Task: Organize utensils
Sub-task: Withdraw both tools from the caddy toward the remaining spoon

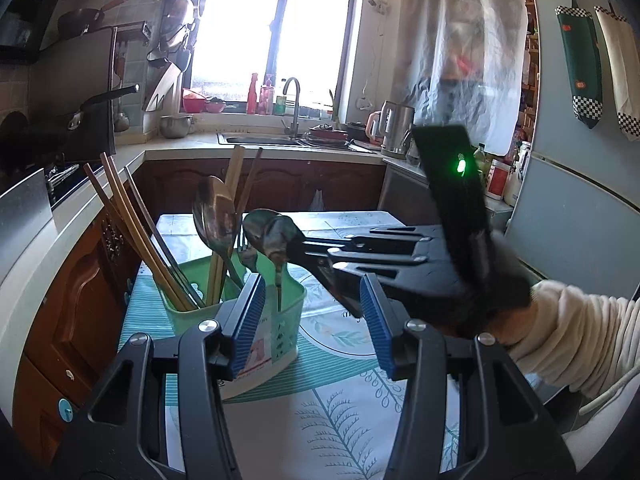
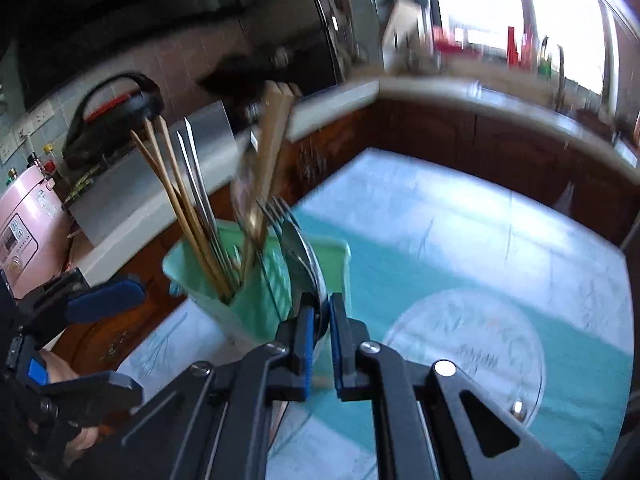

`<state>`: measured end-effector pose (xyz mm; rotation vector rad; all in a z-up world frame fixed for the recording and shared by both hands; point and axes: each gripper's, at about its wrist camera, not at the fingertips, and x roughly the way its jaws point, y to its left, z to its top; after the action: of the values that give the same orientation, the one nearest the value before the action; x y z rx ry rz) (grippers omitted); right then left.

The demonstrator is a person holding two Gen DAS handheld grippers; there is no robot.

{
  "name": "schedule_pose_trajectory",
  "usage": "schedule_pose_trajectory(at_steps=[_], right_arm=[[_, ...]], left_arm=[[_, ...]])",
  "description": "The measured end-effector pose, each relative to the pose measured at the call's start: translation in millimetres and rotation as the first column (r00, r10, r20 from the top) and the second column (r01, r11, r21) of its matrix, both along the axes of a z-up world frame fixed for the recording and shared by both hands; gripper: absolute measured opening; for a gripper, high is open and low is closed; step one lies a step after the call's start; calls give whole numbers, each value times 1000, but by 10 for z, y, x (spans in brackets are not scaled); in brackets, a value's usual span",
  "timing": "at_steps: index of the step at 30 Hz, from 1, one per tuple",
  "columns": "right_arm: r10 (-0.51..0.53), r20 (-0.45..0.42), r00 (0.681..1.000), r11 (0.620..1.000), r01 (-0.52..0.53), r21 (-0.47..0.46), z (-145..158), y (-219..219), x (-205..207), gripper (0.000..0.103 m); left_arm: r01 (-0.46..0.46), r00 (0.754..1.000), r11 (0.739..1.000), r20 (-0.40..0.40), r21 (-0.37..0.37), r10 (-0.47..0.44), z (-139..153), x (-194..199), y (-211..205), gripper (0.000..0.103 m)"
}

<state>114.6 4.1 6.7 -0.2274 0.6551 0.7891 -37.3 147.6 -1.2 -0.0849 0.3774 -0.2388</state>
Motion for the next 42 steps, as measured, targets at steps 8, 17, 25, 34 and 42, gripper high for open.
schedule_pose_trajectory(at_steps=[8, 17, 25, 34, 42], right_arm=[[-6, 165, 986, 999, -3, 52, -207, 93, 43, 7], [62, 37, 997, 998, -62, 7, -229, 53, 177, 7], [65, -135, 989, 995, -74, -62, -211, 109, 333, 6], [42, -328, 944, 999, -41, 11, -146, -130, 420, 9], [-8, -377, 926, 999, 19, 26, -268, -311, 454, 26]], left_arm=[[-11, 1000, 1000, -6, -3, 11, -22, -54, -45, 46], [-21, 1000, 999, -20, -30, 21, -41, -5, -21, 47], [-20, 1000, 999, -18, -31, 19, -42, 8, -41, 47], [-15, 1000, 999, -19, -39, 14, -60, -4, -54, 47], [-14, 1000, 999, -27, -31, 13, -104, -7, -57, 47]])
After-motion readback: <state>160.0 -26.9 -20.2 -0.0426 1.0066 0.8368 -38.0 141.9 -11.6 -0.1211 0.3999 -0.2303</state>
